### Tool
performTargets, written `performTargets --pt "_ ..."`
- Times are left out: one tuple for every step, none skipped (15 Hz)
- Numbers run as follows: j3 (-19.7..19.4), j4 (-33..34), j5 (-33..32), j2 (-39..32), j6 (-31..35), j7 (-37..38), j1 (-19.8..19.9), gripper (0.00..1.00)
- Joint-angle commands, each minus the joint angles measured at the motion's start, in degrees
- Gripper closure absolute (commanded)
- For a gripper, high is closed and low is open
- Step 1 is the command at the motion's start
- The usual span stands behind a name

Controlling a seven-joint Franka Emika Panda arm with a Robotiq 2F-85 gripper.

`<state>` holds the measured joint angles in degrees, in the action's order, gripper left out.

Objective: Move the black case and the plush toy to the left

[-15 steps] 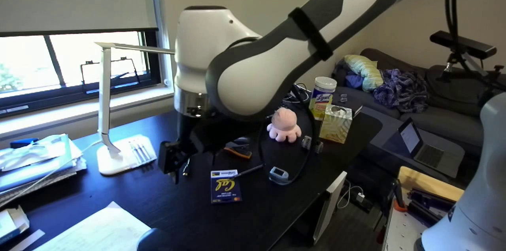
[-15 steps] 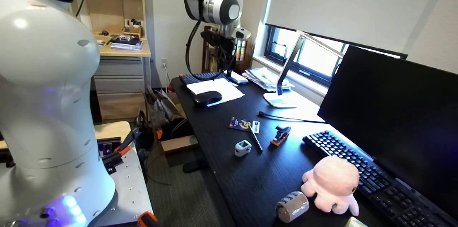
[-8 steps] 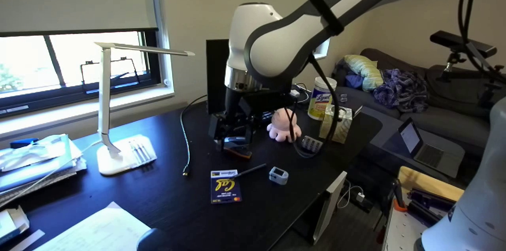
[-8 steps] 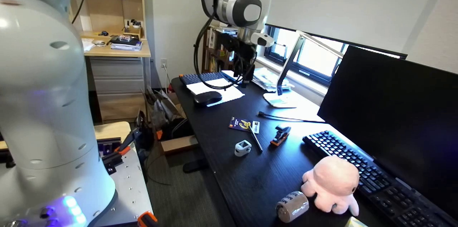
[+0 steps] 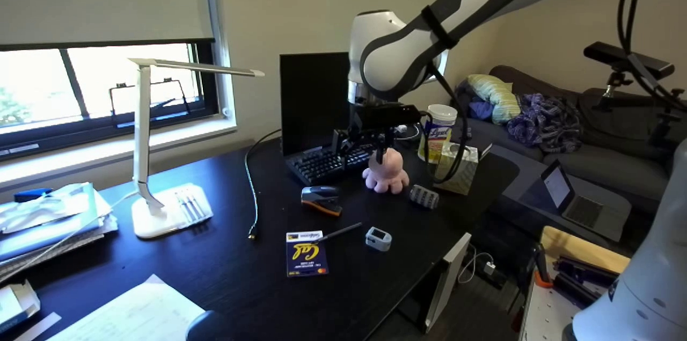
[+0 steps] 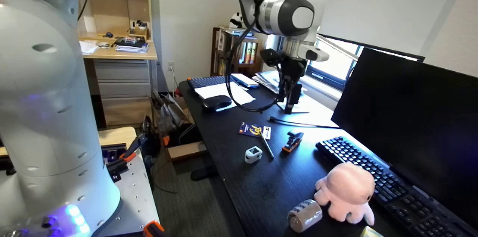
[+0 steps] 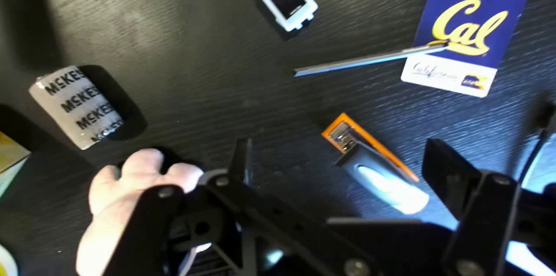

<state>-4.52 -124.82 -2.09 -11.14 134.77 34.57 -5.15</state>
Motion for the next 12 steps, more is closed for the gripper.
performTargets --pt "-1.77 4.12 -1.11 -4.26 -2.78 -0.86 2.94 0.00" --pt "-2.72 5.21 -2.64 -5.70 -3.17 -1.02 3.35 0.00" --pt "-3.31 7.08 -3.74 -7.64 -3.67 -2.80 3.97 0.00" --pt "-3.17 8.57 -3.21 -9.00 -4.14 -6.23 4.78 0.00" --pt "-2.89 9.60 -2.75 -9.85 -4.11 -9.91 5.33 0.00" --pt "-1.71 10.84 -0.19 -11.03 -2.12 -15.46 6.55 0.00" --pt "-1.10 11.81 0.33 -11.60 -2.15 -17.79 6.58 0.00" --pt "-2.98 8.88 -1.48 -9.70 -1.86 -12.15 5.25 0.00" --pt "-2.60 10.08 -1.10 -10.59 -1.86 -14.13 5.49 0.00" --pt "-2.32 10.85 -0.92 -11.15 -1.87 -14.97 5.53 0.00" --pt "-2.11 11.22 -0.89 -11.42 -1.87 -15.29 5.49 0.00" --pt "-1.99 11.34 -0.87 -11.49 -1.87 -15.36 5.47 0.00"
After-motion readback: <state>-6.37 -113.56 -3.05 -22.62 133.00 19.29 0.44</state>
